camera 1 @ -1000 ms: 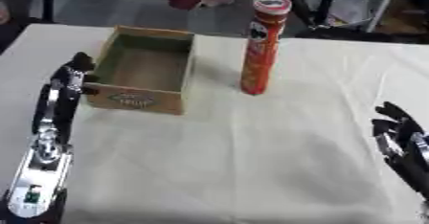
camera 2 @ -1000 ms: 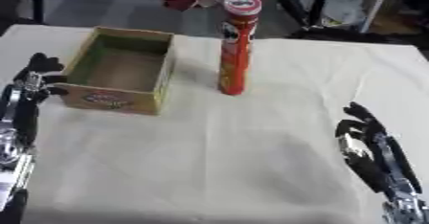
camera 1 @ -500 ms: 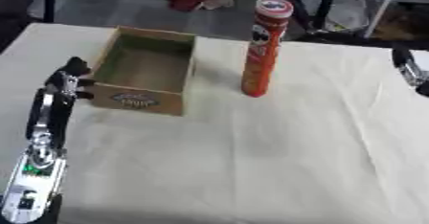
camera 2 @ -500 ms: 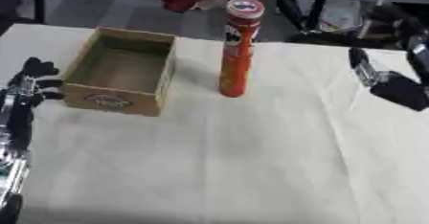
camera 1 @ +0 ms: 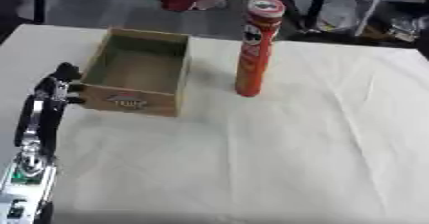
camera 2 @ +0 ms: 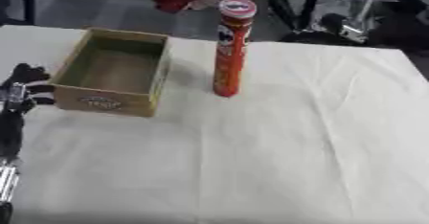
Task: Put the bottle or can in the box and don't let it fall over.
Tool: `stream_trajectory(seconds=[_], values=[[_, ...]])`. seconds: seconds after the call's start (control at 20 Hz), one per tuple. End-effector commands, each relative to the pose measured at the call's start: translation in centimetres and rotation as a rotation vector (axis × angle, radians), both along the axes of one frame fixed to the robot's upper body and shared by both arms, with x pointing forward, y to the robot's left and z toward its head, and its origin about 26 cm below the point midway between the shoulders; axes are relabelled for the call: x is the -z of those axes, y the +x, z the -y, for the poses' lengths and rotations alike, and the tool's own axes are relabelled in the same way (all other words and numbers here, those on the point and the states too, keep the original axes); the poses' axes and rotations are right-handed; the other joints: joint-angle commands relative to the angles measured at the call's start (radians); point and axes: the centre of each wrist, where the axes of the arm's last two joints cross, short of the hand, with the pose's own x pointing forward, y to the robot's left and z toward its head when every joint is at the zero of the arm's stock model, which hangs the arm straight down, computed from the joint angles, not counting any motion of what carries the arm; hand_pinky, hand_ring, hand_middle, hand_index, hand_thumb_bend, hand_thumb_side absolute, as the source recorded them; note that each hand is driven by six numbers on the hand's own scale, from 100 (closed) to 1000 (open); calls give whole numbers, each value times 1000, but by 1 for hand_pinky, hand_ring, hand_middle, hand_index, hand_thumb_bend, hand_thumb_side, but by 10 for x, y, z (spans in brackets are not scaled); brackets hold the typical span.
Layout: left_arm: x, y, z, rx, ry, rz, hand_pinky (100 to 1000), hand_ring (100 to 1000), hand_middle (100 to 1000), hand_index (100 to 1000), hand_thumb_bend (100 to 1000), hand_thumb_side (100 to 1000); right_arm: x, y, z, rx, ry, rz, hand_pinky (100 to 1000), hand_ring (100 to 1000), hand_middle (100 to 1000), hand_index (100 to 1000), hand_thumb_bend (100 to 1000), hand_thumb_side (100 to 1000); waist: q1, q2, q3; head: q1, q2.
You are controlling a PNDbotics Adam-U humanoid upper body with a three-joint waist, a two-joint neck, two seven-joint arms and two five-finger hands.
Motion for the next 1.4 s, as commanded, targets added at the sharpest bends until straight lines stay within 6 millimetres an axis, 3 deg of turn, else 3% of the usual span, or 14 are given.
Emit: stream_trajectory(seconds=[0.05,0.55,0.85,1.4], values=[[-6,1,-2,11,27,14,609,690,703,806,529,923,-8,15,-7,-34,-75,-37,834,968,991,1000,571,608,0,-11,7,-16,6],[-8,4,2,35,27,17,609,690,703,806,527,925,-9,54,-54,-93,-210,-136,851,986,1000,1000,570,663,-2,3,45,-90,-34],[-10,6,5,52,23,22,610,691,703,806,526,926,-2,67,-76,-104,-239,-175,935,1000,1000,1000,589,676,-4,7,70,-140,-70],[-14,11,12,90,18,36,610,692,704,806,524,926,-9,79,-85,13,-238,-119,953,1000,1000,1000,595,656,-1,17,114,-191,-88]])
